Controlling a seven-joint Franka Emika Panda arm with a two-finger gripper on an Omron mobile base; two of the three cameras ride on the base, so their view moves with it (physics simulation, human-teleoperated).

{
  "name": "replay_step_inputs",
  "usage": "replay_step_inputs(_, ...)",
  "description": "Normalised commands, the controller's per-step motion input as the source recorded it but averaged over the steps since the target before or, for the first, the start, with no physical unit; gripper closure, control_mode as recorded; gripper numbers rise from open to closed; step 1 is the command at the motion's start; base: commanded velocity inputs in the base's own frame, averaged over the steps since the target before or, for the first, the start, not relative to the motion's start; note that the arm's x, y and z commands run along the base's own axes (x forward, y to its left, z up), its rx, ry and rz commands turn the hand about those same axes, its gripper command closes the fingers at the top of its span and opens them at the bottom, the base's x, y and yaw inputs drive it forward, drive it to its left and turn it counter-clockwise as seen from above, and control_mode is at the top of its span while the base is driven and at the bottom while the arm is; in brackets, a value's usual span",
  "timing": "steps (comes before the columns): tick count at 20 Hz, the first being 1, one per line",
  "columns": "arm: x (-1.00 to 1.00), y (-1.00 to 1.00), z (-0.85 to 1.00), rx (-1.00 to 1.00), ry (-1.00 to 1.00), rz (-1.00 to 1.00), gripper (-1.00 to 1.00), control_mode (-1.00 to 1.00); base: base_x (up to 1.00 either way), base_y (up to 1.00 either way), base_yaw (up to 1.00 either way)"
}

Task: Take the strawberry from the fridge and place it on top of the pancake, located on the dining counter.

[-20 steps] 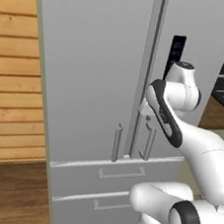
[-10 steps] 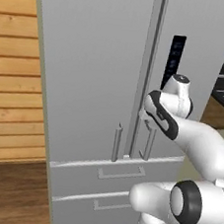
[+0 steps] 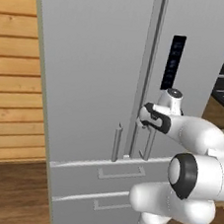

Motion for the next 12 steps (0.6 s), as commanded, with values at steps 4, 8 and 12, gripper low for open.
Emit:
replay_step_inputs(4, 0.31, -0.03, -0.1, 0.0, -0.01, 0.04, -1.0, -1.0, 0.0, 0.0, 0.0)
replay_step_inputs(8, 0.04, 0.05, -0.23, 0.0, 0.03, 0.0, -1.0, -1.0, 0.0, 0.0, 0.0)
replay_step_inputs(12, -0.06, 0.0, -0.27, 0.0, 0.0, 0.0, 1.0, -1.0, 0.0, 0.0, 0.0)
